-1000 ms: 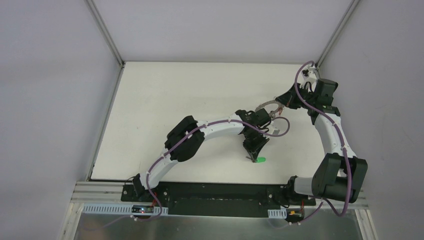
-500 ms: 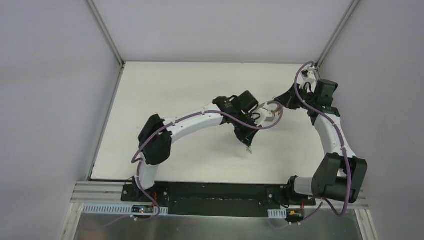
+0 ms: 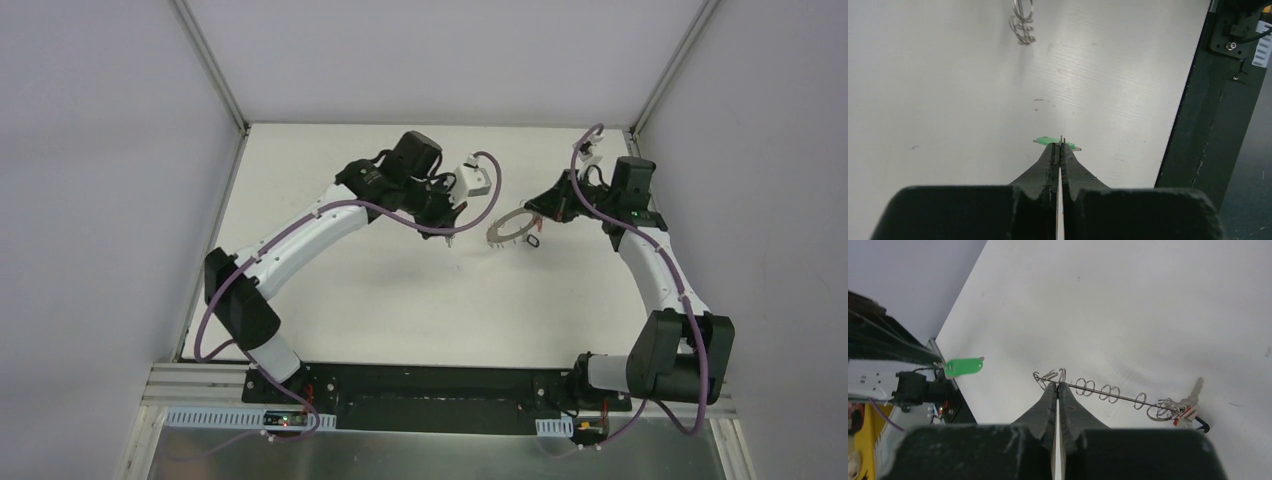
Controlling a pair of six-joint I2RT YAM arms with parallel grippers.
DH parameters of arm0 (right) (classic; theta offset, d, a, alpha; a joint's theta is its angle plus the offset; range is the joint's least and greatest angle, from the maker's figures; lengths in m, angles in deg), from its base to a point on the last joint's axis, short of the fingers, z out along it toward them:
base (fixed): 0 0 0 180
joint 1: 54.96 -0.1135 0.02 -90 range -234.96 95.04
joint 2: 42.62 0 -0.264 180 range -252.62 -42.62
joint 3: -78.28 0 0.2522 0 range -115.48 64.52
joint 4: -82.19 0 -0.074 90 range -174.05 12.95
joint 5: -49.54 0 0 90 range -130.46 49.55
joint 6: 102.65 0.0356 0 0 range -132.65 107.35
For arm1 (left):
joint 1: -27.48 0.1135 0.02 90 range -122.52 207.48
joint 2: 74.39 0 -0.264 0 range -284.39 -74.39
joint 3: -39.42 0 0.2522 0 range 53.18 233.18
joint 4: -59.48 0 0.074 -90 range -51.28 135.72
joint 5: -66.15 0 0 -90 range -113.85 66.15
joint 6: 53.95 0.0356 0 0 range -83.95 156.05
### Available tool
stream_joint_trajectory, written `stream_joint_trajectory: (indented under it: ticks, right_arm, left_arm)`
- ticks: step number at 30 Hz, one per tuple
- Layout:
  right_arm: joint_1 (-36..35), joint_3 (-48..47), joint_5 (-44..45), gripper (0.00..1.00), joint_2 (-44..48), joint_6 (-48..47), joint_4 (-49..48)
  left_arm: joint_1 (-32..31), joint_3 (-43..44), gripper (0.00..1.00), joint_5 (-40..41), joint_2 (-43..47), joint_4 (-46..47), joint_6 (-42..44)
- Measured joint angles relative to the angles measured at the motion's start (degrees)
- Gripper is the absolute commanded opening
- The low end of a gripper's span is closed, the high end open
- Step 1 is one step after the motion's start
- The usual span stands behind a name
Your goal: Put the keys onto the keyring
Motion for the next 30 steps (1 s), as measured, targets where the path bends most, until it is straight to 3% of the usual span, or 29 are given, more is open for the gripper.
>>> stream_joint_trajectory:
  ticks: [8,16,22,30]
  right_arm:
    - [-11.9,-1.5,-6.4,0.0,0.2,-7.3,4.4]
    - [-21.6,-12.1,-8.5,0.0,-4.7,-13.9,10.5]
    - [-25.0,-10.9,-9.4,0.0,-6.1,-12.8,7.7]
    - [-25.8,-6.5,-11.0,0.0,-6.1,-9.7,3.0]
  left_arm:
    - [1.6,0.0,0.0,1.8,8.2,-3.7,8.5]
    - [2.6,0.0,0.0,1.9,8.5,-7.1,12.0]
    - [3.2,-0.7,0.0,2.0,10.1,-6.8,11.0]
    - [3.8,-6.4,0.0,-1.0,12.6,-1.1,2.3]
